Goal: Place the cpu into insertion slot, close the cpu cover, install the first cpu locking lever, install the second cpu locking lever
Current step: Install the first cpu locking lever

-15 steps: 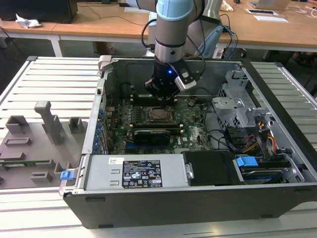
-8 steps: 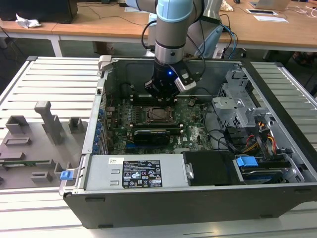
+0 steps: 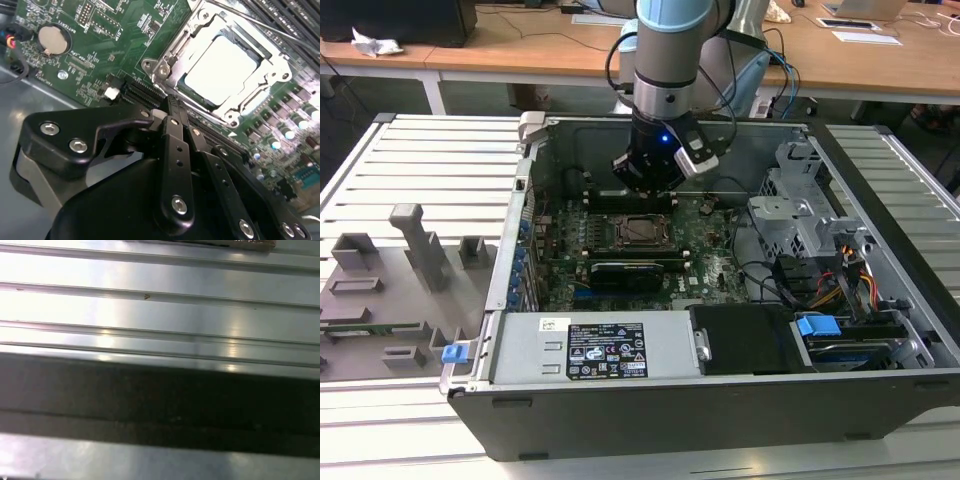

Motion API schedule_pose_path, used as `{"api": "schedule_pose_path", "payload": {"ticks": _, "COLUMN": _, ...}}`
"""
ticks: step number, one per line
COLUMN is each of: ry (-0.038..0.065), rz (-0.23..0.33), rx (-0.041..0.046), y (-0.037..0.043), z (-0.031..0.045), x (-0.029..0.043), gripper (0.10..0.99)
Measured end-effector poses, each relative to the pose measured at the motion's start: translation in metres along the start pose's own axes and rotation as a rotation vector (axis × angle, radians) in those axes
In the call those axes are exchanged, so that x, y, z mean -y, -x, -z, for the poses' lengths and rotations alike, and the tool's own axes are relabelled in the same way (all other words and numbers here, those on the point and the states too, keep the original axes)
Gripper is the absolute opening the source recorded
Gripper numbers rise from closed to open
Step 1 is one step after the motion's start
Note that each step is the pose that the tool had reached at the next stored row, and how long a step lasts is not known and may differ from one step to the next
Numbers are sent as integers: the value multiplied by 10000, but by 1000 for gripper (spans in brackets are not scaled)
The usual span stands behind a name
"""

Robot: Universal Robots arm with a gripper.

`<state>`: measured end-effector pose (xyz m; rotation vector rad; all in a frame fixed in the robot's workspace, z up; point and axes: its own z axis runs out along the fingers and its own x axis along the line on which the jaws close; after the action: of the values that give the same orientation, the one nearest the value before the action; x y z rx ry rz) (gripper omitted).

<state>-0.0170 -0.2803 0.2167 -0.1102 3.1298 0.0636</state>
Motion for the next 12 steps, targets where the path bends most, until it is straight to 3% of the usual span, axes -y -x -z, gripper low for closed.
{"api": "schedule_pose_path", "payload": {"ticks": 12, "ry": -13, "rz": -1, "rx": -2, "y": -4, "z": 2, "x": 52, "gripper": 106}}
